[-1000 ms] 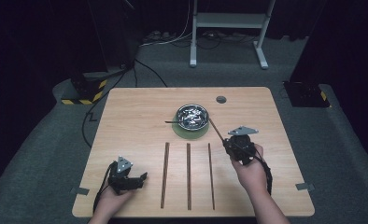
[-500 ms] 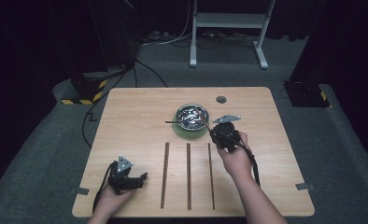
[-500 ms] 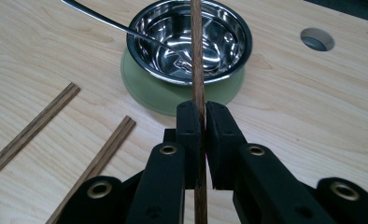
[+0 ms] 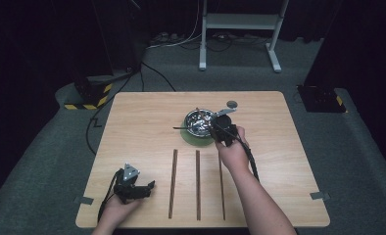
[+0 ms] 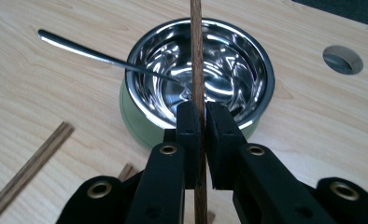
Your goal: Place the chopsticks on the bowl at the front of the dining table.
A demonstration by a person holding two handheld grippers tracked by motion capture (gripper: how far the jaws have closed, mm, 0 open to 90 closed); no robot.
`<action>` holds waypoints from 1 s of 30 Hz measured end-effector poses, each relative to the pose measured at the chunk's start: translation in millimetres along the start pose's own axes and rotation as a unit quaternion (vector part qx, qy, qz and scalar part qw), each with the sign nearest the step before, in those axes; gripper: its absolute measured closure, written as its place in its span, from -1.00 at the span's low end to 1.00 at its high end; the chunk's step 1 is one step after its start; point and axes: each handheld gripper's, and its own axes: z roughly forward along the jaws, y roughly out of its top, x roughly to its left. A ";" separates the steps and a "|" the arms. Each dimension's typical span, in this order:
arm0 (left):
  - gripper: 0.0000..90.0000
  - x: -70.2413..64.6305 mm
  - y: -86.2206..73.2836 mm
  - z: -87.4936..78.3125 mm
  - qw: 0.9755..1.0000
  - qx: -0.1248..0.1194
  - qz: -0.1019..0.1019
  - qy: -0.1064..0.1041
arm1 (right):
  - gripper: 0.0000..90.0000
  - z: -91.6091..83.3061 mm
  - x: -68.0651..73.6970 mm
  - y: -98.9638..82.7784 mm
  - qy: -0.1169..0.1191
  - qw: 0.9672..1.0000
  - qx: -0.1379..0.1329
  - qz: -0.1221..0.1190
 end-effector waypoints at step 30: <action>-0.71 0.3 0.4 0.3 1.000 0.000 -0.001 -0.004 | 0.87 60.3 11.2 52.5 -0.014 1.000 0.020 0.017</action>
